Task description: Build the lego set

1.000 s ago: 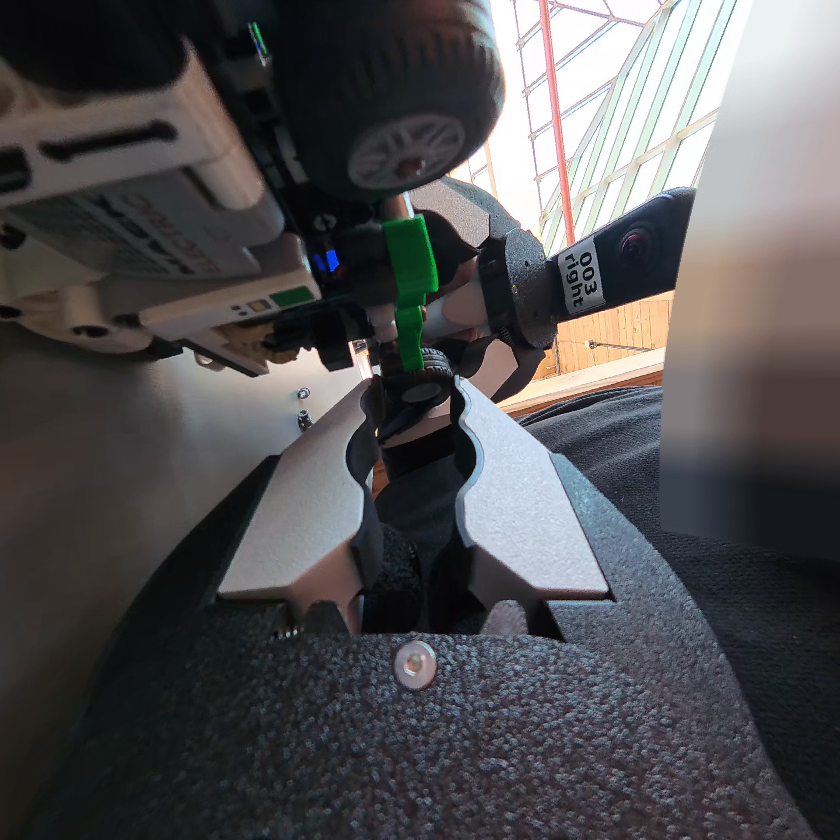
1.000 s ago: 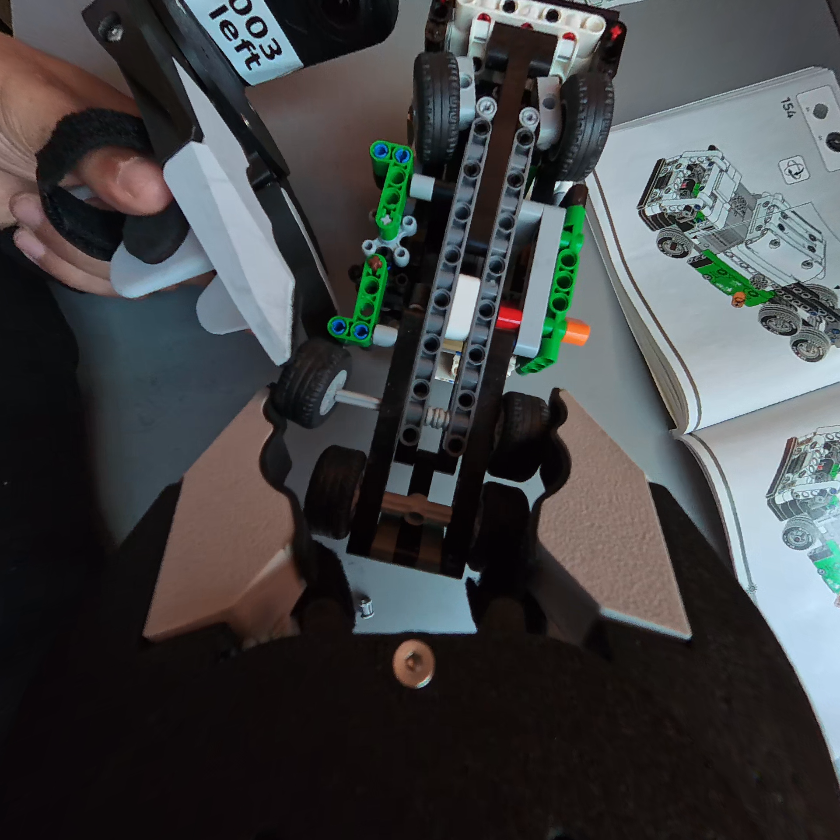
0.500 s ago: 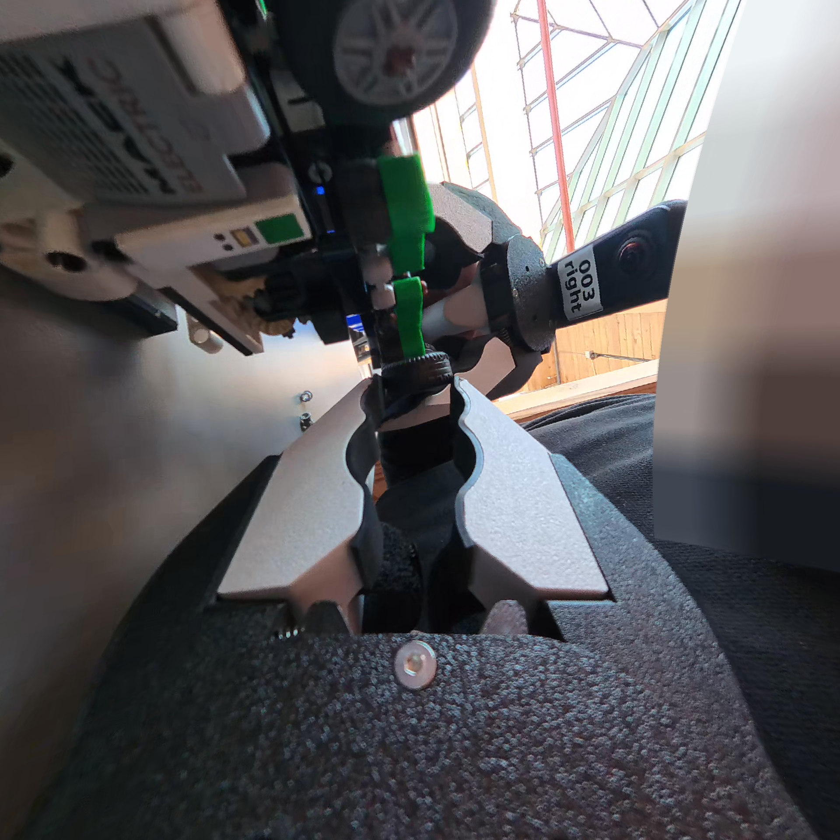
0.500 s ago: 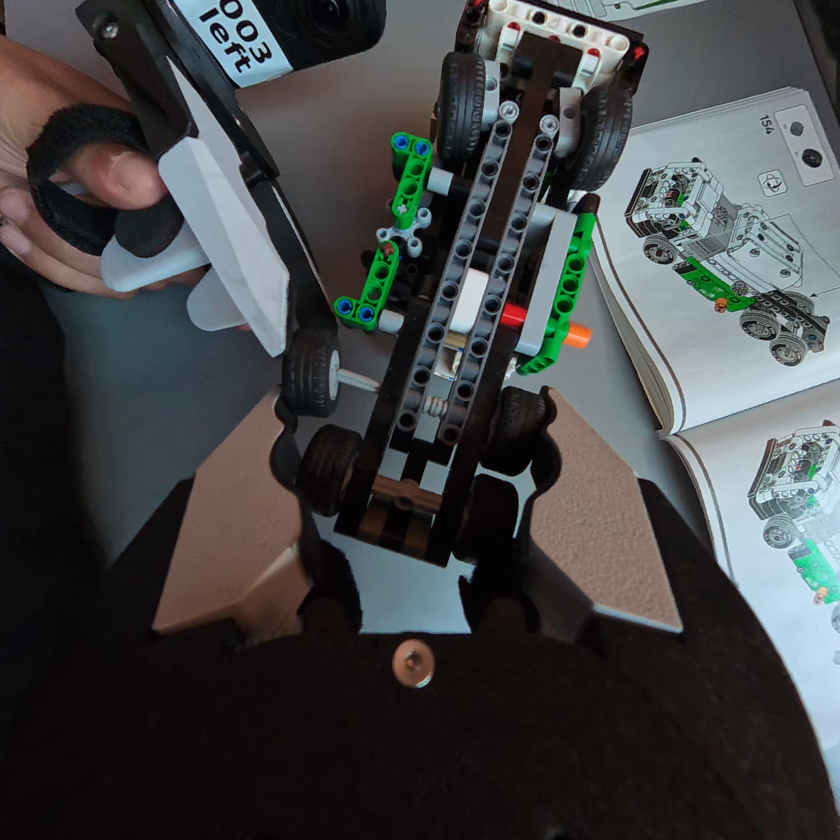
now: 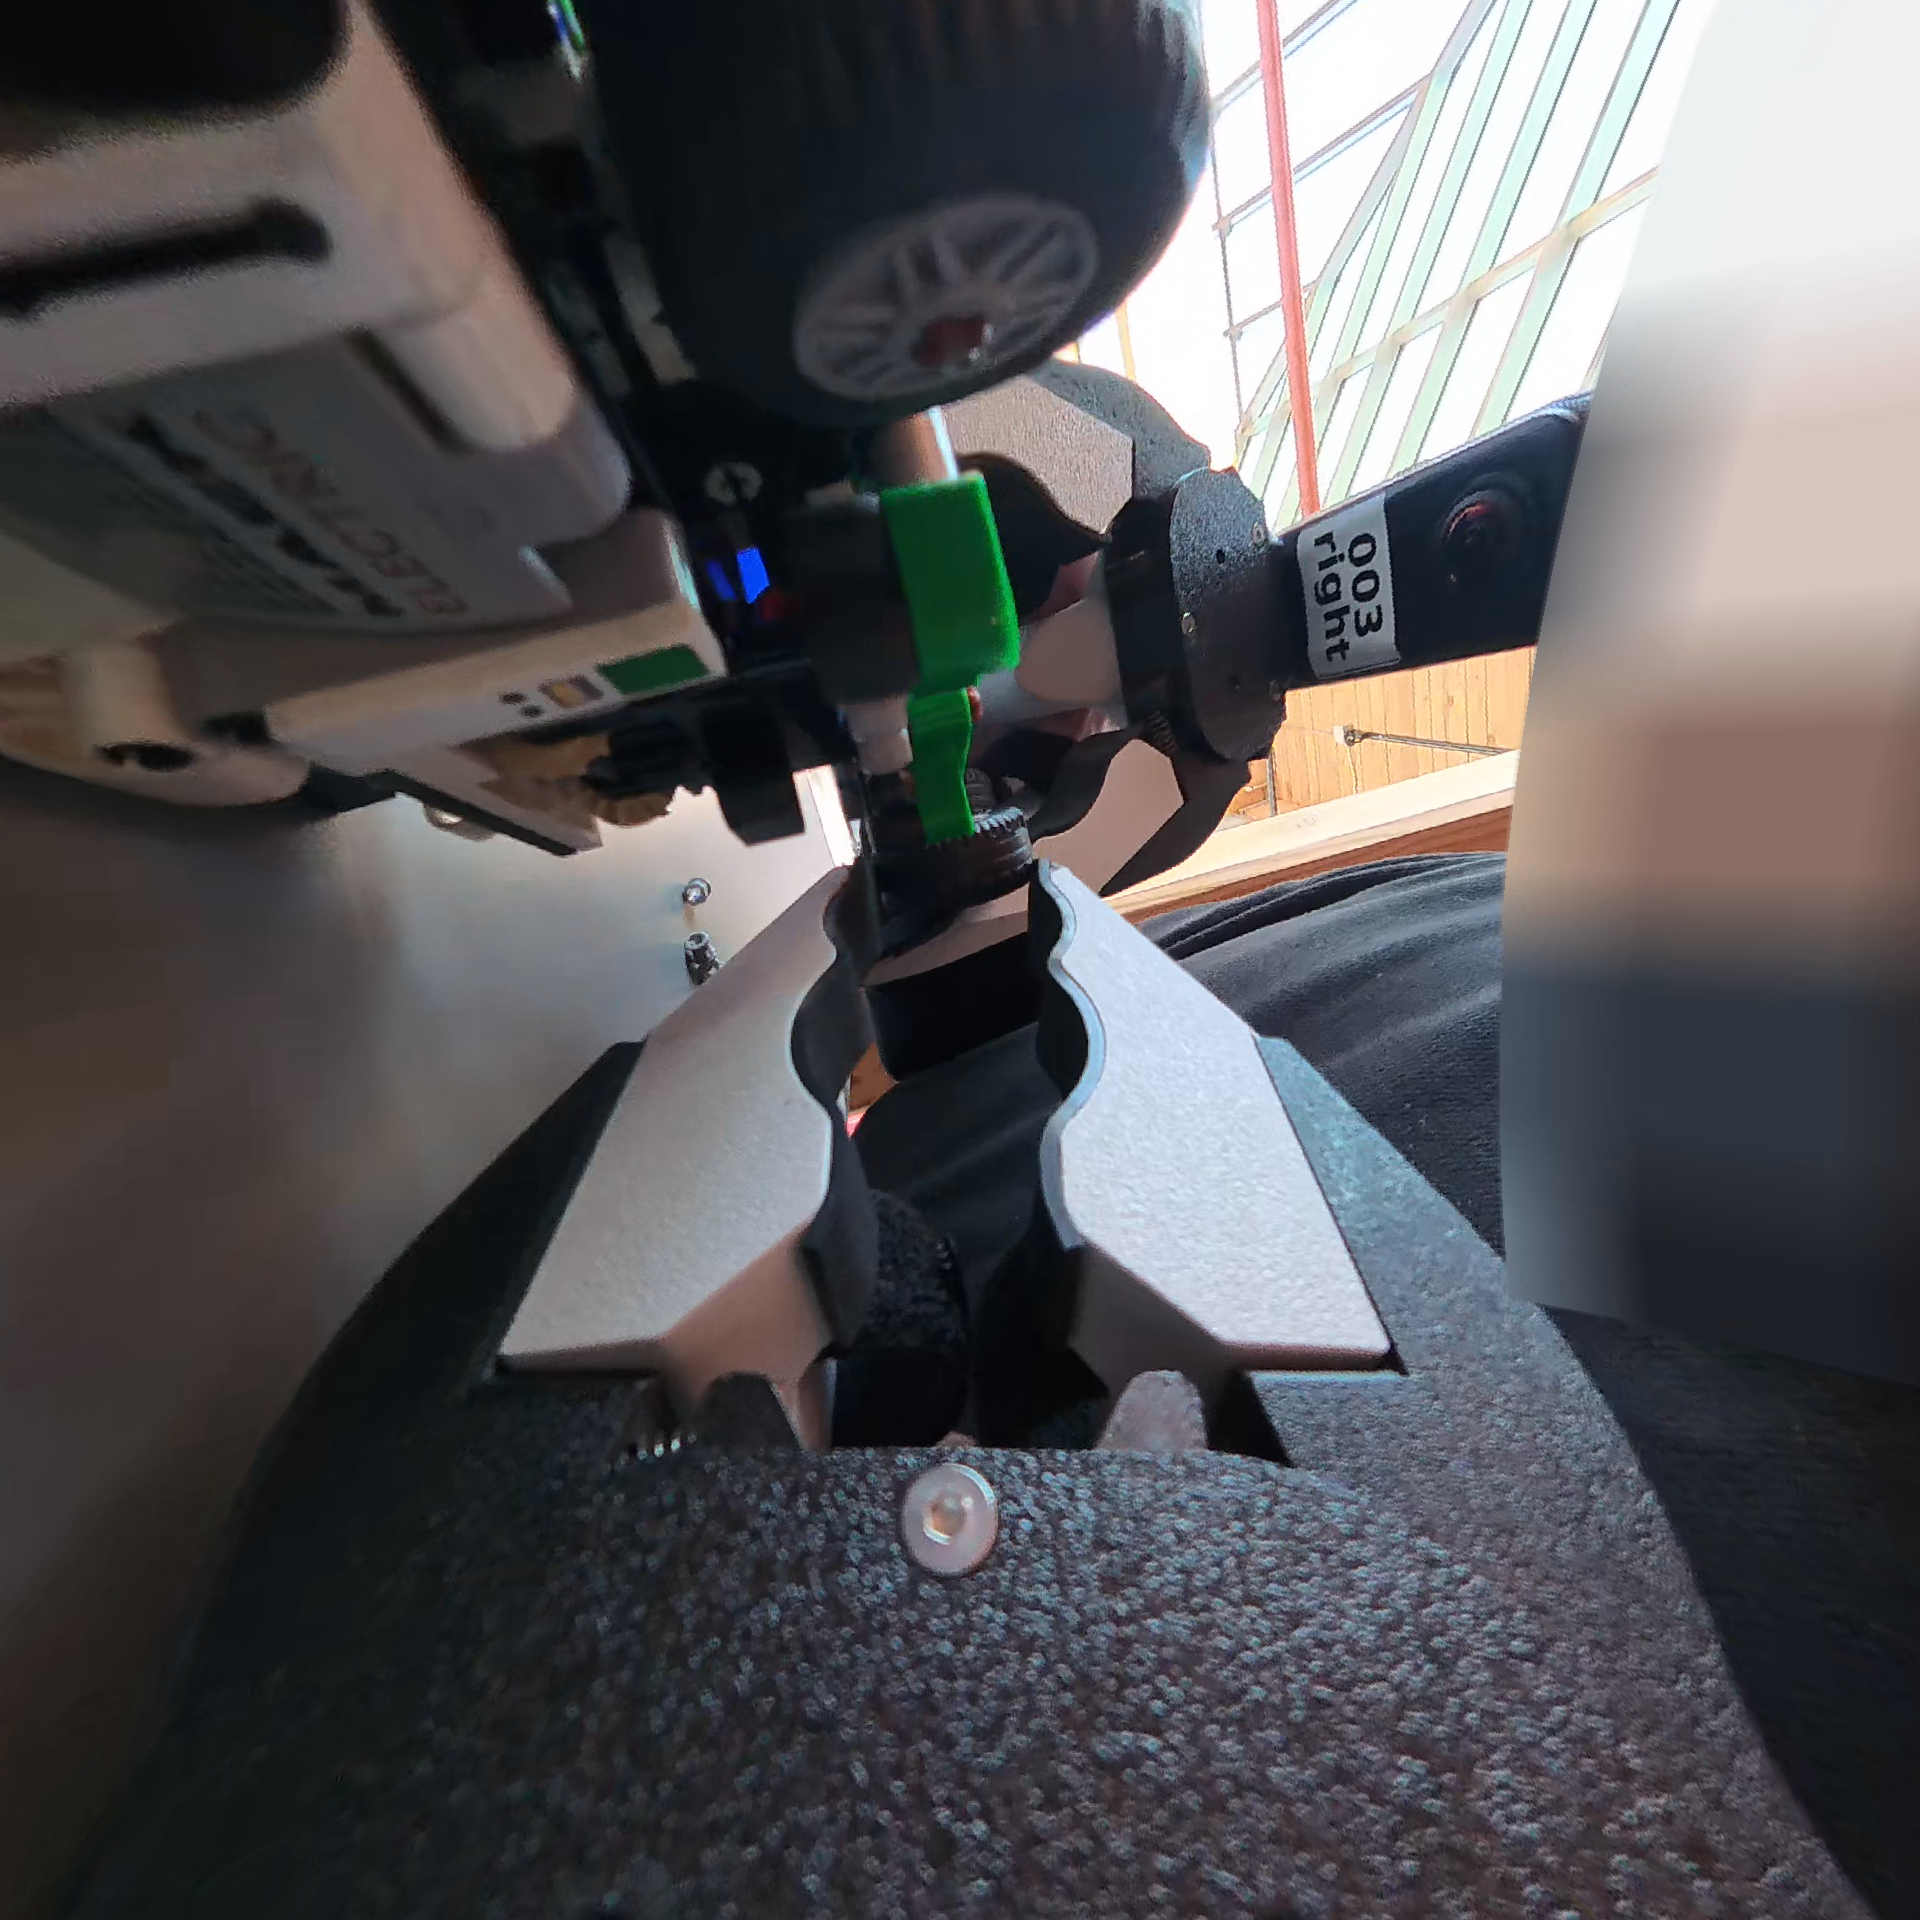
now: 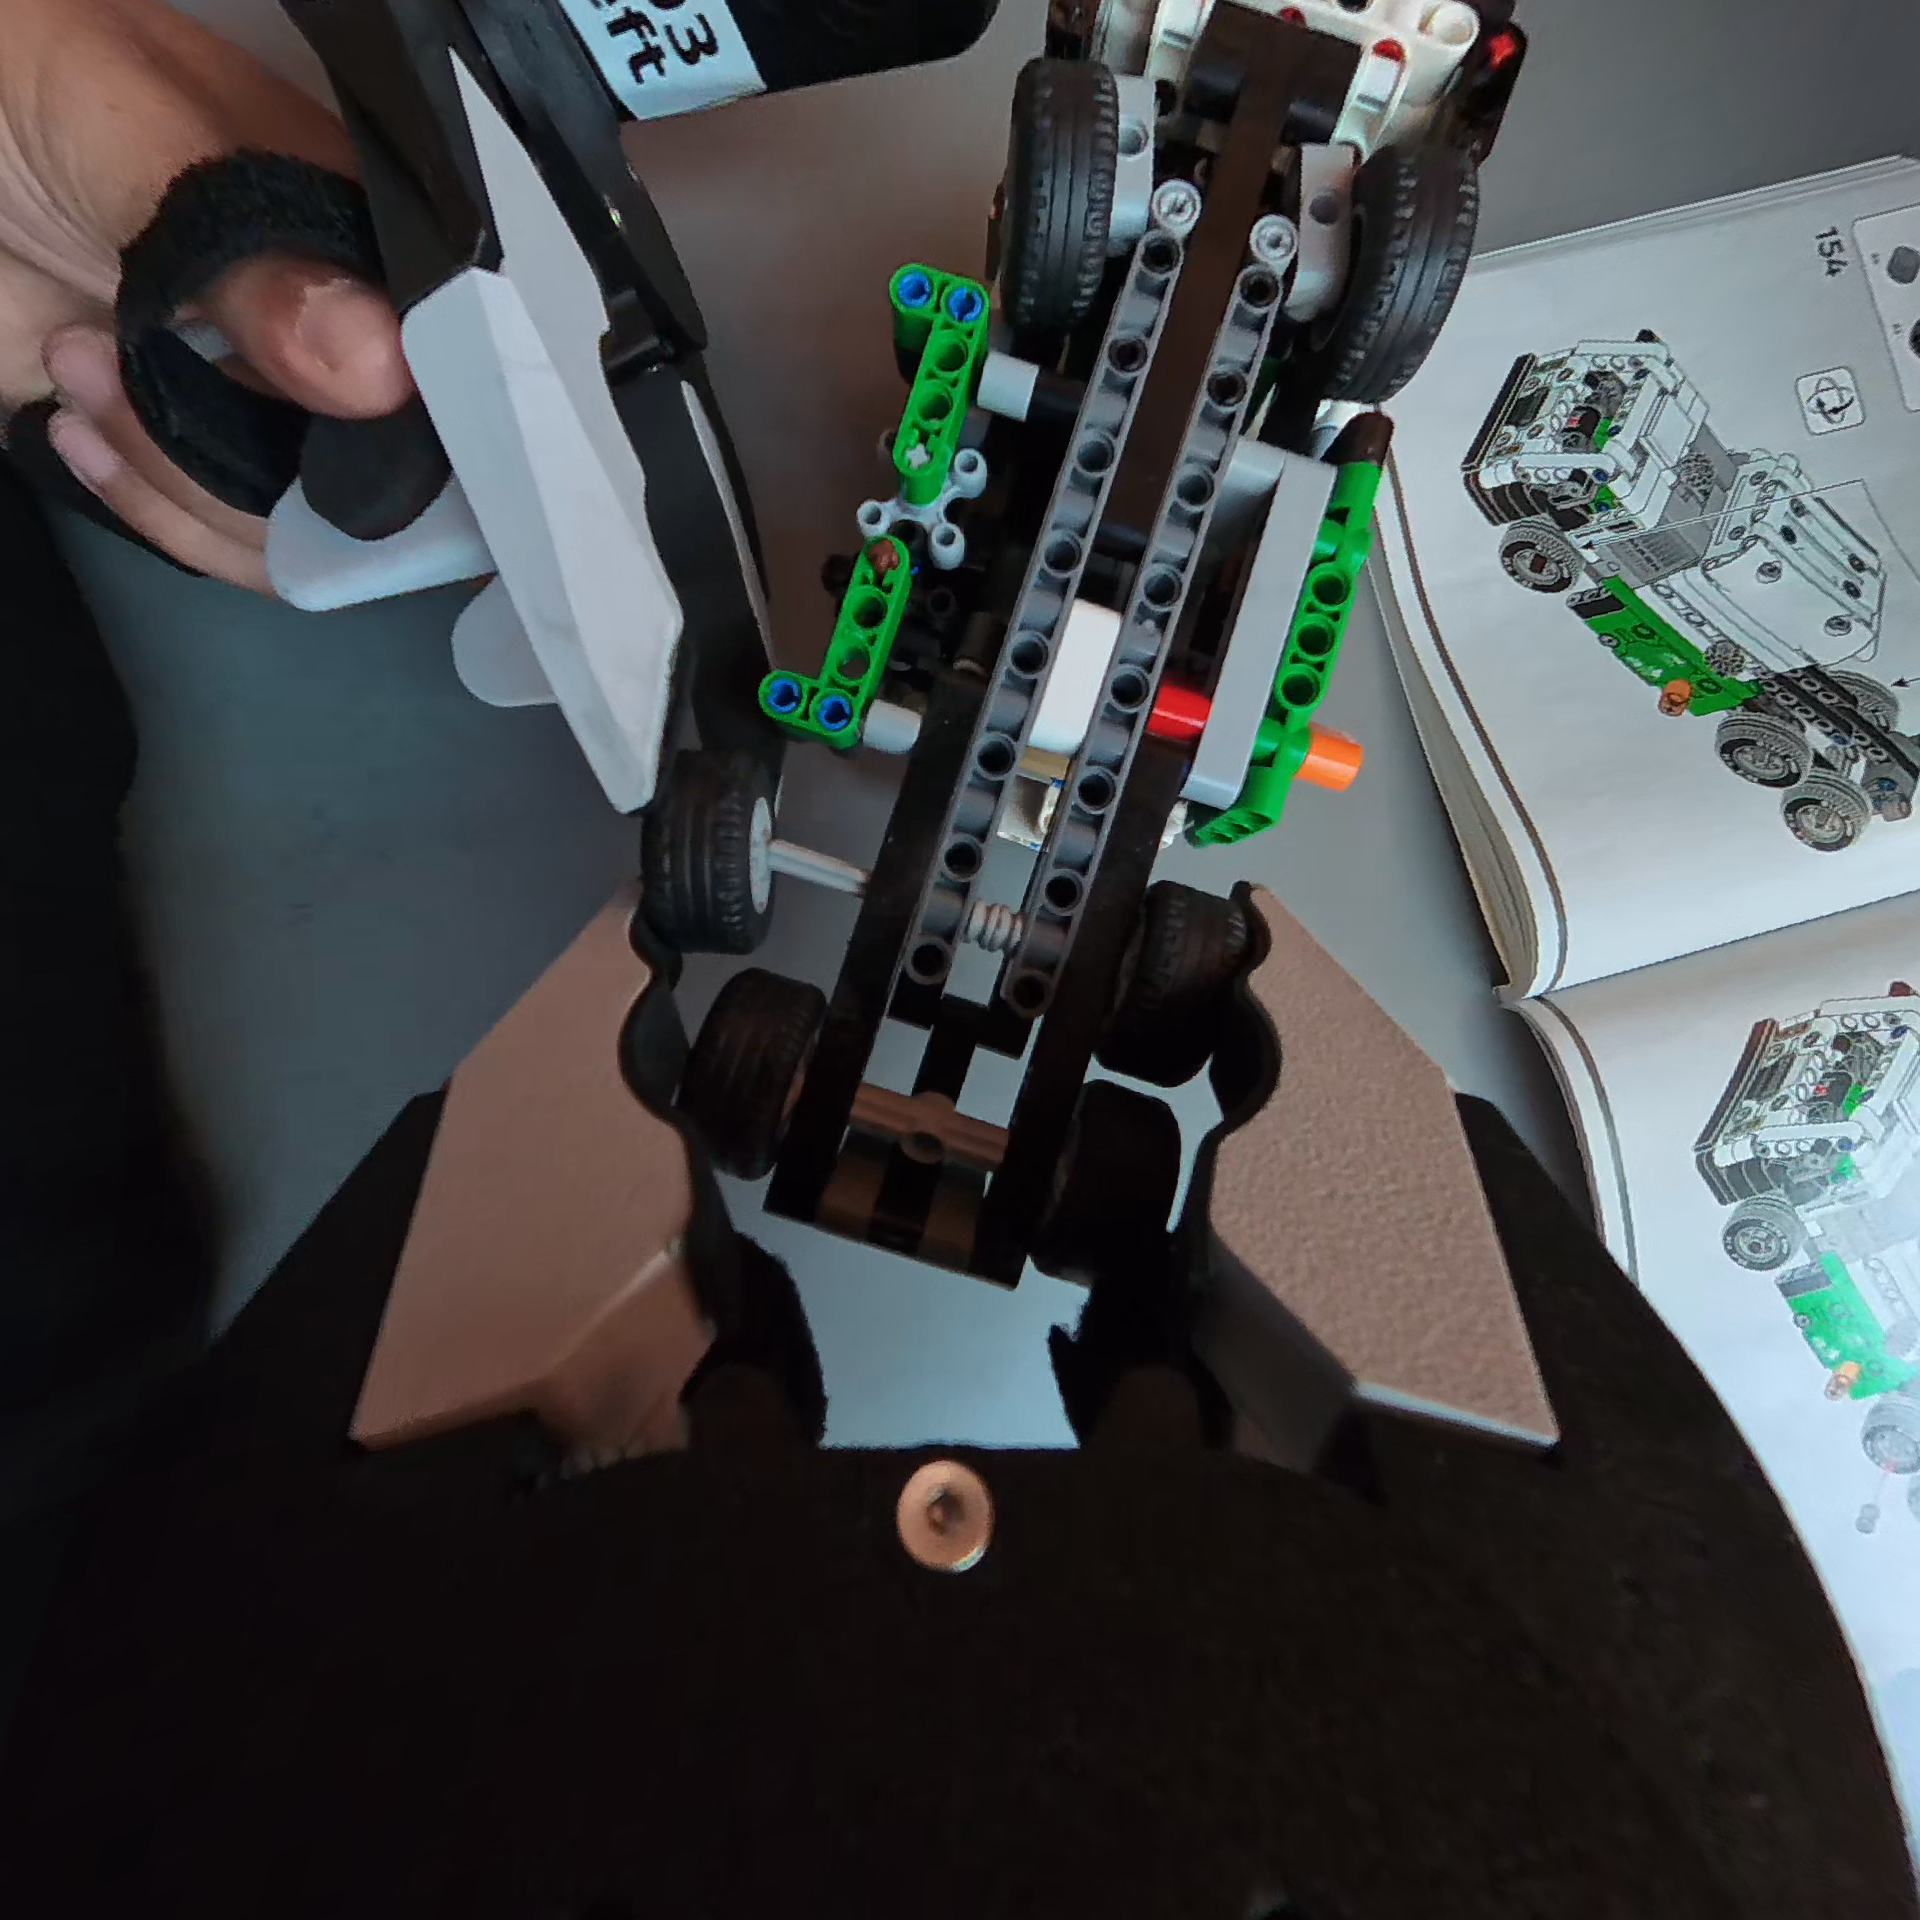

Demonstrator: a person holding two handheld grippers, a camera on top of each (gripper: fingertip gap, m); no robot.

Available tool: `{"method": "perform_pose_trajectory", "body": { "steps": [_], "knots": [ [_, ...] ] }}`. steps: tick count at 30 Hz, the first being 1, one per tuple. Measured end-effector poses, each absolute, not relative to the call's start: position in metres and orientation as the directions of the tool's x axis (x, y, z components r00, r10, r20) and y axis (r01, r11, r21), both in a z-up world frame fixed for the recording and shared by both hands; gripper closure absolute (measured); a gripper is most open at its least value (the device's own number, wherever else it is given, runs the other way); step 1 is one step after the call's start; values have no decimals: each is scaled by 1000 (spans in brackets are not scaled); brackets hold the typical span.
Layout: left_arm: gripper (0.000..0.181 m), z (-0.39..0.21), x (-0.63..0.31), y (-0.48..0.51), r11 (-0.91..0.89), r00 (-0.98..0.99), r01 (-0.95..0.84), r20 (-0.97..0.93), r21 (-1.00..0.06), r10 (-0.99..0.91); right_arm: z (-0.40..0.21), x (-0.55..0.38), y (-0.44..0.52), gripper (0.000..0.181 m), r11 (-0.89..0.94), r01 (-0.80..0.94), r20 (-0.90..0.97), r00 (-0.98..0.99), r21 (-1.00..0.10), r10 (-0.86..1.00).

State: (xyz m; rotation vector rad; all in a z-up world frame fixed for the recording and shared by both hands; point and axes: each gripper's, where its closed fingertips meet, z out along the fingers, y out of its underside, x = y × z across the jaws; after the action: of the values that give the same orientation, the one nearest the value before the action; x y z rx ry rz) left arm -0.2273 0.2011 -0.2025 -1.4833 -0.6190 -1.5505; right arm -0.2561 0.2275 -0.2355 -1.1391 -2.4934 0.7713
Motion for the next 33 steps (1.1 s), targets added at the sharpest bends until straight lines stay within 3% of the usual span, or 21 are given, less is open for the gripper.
{"method": "perform_pose_trajectory", "body": {
  "steps": [6,8,19,28,33],
  "knots": [
    [155,-202,-226,204,-521,85,827,964,-210,-254,-236,-255,229,77,574,613,17,-676,-543,737],
    [155,-203,-225,205,-529,82,822,964,-209,-252,-235,-253,225,67,573,623,-14,-683,-532,730],
    [156,-204,-227,208,-530,82,824,967,-203,-242,-236,-260,230,80,575,634,34,-656,-517,754],
    [154,-203,-228,211,-521,25,840,969,-153,-244,-239,-261,233,73,569,657,59,-628,-494,776],
    [152,-202,-231,210,-464,116,857,961,-226,-253,-239,-261,232,79,542,671,43,-608,-506,793]
  ]
}}
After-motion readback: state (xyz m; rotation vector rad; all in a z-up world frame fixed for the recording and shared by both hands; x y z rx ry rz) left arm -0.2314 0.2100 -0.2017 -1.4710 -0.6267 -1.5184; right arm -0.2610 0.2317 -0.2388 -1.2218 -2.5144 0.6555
